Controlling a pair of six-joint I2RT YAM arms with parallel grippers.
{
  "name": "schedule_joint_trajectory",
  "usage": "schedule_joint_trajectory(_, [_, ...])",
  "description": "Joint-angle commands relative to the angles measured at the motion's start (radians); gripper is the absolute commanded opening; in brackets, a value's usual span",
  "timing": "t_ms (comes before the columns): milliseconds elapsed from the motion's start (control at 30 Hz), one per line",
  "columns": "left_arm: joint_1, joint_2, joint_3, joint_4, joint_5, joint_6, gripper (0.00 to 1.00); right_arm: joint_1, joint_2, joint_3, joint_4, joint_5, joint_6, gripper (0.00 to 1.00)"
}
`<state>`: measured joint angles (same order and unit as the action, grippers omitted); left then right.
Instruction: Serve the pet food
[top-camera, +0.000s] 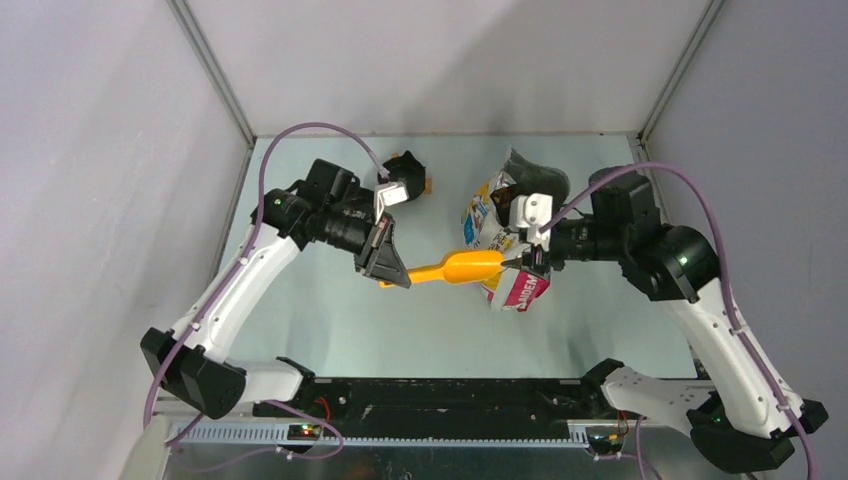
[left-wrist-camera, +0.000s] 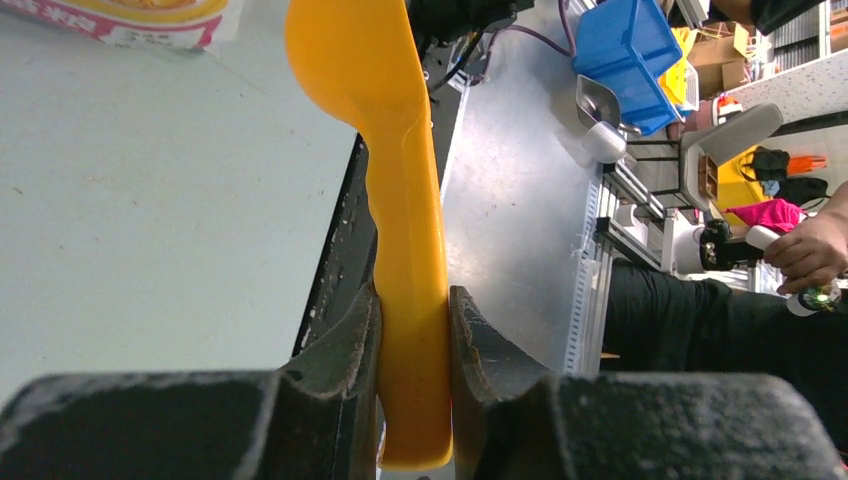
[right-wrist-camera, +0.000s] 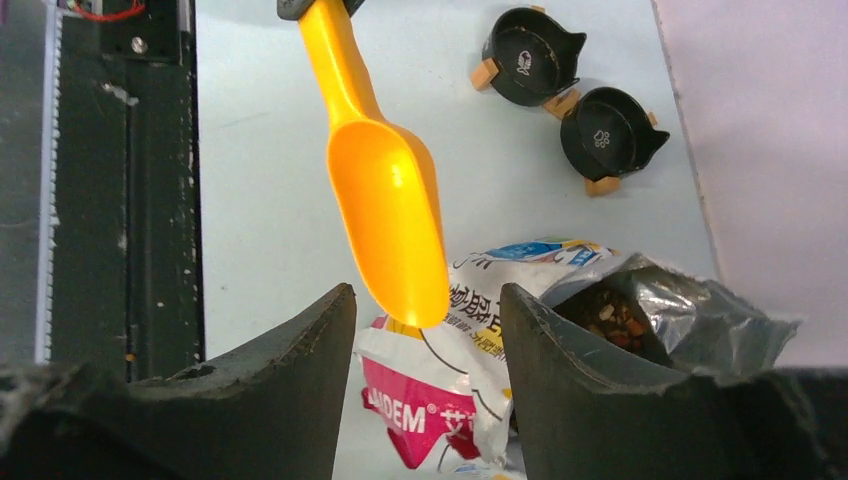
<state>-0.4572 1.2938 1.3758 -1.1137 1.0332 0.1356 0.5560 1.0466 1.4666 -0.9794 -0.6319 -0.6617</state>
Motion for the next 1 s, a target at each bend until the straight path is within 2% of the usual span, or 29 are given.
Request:
schedule_joint_trajectory(0, [-0.008, -0.035, -0.008, -0.03, 0.05, 0.042, 0.0, 0.082, 0.066, -0.002, 0.012, 0.116, -0.128, 0.57])
schedule_joint_trajectory(200, [-0.016, -0.011, 0.017, -0.056, 0.07, 0.067, 0.0, 0.186, 0.136, 0.0, 0.05, 0.178, -0.127, 0.53])
schedule_joint_trajectory(467, [-0.021, -0.011, 0.036, -0.02, 0.131, 0.009, 0.0, 0.272, 0.213, -0.017, 0.102, 0.212, -0.086, 0.46])
schedule_joint_trajectory(600, [-0.021, -0.015, 0.044, -0.005, 0.129, -0.003, 0.0, 0.276, 0.244, -0.017, 0.115, 0.206, -0.053, 0.32])
schedule_joint_trajectory(700, [-0.018, -0.022, 0.051, 0.003, 0.124, -0.001, 0.0, 0.275, 0.243, -0.032, 0.118, 0.199, -0.043, 0.12])
schedule_joint_trajectory(733, [-0.017, -0.024, 0.051, 0.012, 0.12, -0.003, 0.0, 0.271, 0.239, -0.037, 0.12, 0.198, -0.039, 0.02])
schedule_joint_trajectory(800, [-0.012, -0.03, 0.044, 0.065, 0.086, -0.048, 0.12, 0.256, 0.225, -0.052, 0.139, 0.2, -0.003, 0.0])
schedule_joint_trajectory(833, [-0.003, -0.034, 0.04, 0.092, 0.069, -0.074, 0.32, 0.248, 0.217, -0.057, 0.156, 0.2, 0.017, 0.0])
schedule_joint_trajectory(900, [0.027, -0.05, 0.023, 0.203, 0.01, -0.222, 0.48, 0.197, 0.21, -0.058, 0.188, 0.204, 0.102, 0.0])
schedule_joint_trajectory(967, [0.062, -0.069, 0.001, 0.337, -0.059, -0.364, 0.51, 0.151, 0.202, -0.059, 0.213, 0.193, 0.231, 0.0])
